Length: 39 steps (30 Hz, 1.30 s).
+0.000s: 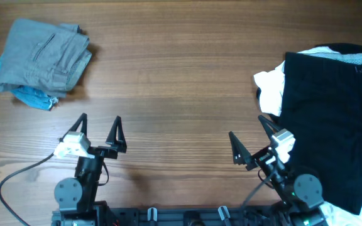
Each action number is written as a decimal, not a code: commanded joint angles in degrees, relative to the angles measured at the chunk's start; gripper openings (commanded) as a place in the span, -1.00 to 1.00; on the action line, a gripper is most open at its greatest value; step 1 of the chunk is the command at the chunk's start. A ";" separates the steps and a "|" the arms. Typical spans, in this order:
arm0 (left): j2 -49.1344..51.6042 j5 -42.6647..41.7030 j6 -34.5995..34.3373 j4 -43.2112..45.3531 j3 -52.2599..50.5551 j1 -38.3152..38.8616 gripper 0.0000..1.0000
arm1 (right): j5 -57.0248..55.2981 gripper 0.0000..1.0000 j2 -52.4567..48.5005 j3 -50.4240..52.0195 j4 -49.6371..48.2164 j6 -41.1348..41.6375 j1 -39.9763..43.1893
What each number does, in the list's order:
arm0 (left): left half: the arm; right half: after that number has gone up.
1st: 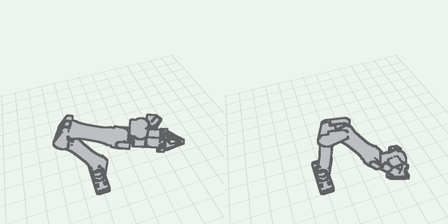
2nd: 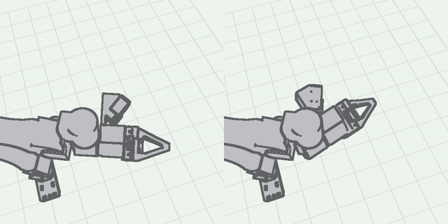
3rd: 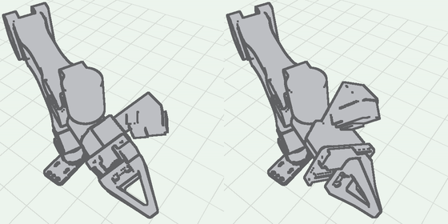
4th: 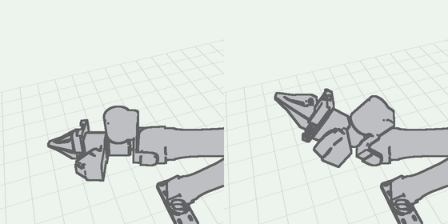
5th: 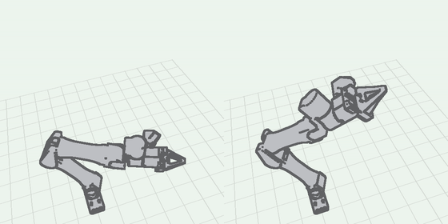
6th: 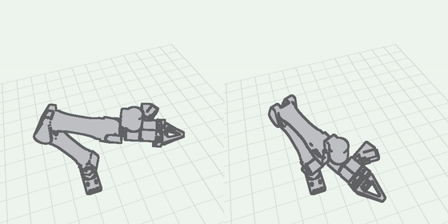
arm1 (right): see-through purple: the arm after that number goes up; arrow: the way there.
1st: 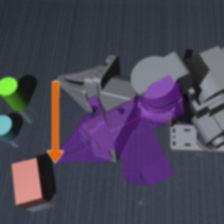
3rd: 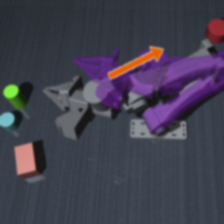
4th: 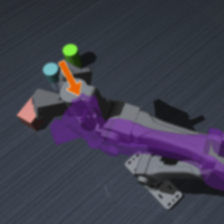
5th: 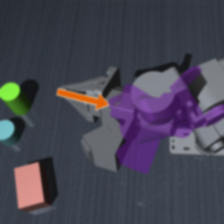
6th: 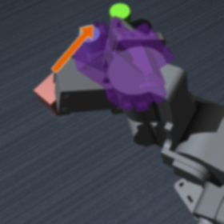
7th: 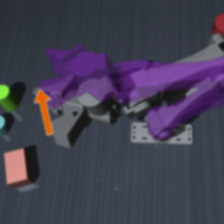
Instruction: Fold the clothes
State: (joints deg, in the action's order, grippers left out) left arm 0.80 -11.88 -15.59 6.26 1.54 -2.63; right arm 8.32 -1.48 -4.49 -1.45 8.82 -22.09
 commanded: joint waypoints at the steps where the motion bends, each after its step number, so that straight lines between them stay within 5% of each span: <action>1: 2.05 -0.74 0.11 -2.67 7.21 0.26 1.00 | 1.70 1.00 -4.72 -10.97 4.07 -2.43 -0.22; 11: 40.52 -4.17 0.13 -33.31 49.62 0.26 1.00 | 2.23 0.99 -53.11 -50.29 37.22 -1.29 0.22; 18: 62.73 -8.07 1.92 -54.03 74.05 0.26 1.00 | 6.69 0.99 -77.29 -70.69 45.51 -2.54 6.36; 21: 66.16 -9.53 1.57 -54.95 75.73 0.26 1.00 | -1.90 0.99 -83.49 -73.31 44.59 6.32 15.89; 26: 66.29 -11.72 1.62 -54.97 75.73 0.26 1.00 | -0.55 0.99 -90.09 -73.02 42.47 1.86 26.51; 39: 66.40 -11.69 1.62 -57.37 75.71 0.26 1.00 | -3.58 0.02 -111.03 -72.89 50.80 -2.64 33.59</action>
State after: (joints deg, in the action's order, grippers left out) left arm 67.24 -22.46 -15.09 -50.59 75.94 -2.63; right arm 7.16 -111.22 -76.86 48.84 9.15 12.05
